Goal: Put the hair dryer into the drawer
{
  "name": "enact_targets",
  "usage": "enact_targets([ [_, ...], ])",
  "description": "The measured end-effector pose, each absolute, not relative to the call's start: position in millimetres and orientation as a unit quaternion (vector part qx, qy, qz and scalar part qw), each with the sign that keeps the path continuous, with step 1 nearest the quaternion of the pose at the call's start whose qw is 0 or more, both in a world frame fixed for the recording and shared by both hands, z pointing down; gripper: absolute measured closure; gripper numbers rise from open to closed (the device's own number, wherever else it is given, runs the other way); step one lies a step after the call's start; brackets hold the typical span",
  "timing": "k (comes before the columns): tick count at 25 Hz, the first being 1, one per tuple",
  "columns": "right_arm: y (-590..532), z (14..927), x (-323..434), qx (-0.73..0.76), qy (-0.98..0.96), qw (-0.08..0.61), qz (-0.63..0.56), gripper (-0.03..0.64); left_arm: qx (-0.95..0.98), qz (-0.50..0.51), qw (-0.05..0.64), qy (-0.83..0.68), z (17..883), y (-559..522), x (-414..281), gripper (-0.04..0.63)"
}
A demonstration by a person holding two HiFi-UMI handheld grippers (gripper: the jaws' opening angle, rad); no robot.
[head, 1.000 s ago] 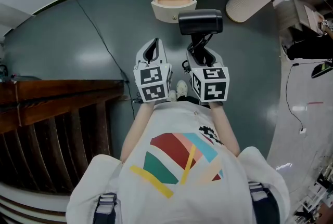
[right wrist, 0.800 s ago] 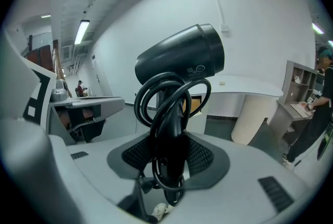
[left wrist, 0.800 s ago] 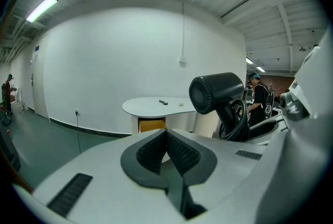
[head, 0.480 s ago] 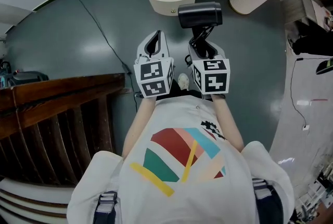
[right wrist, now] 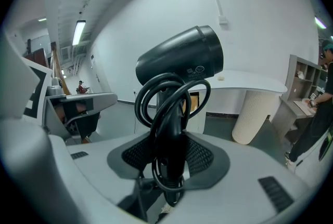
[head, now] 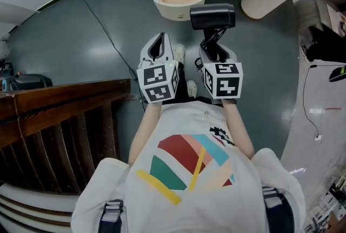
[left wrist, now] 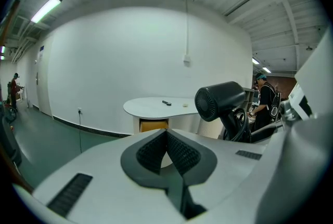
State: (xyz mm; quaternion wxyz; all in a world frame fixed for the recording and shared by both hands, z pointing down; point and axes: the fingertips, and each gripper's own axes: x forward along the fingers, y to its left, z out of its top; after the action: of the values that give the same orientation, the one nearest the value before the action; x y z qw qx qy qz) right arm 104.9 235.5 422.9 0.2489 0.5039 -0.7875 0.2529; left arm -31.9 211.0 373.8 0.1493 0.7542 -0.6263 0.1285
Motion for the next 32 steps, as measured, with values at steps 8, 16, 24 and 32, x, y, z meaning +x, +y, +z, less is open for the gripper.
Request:
enact_targets([
  [8,211.6,419.3,107.5,0.509,-0.790,0.246,0.237,0.428,0.748,0.110,0.150,-0.637,375.4,183.8,-43.4,0.580],
  [16,178.4,421.0,103.8,0.509,-0.789,0.243,0.242,0.428,0.750,0.092,0.164,-0.634,373.3,151.6,-41.8,0.580],
  [24,127.2,428.3,78.4,0.498,-0.796,0.251,0.236,0.428,0.747,0.101,0.170,-0.635,383.9,98.5,-63.1,0.580],
  [32,46.6,416.2,55.3,0.502,-0.794,0.251,0.234,0.428,0.765,0.096,0.168,-0.614,370.2,7.6,-74.2,0.580],
])
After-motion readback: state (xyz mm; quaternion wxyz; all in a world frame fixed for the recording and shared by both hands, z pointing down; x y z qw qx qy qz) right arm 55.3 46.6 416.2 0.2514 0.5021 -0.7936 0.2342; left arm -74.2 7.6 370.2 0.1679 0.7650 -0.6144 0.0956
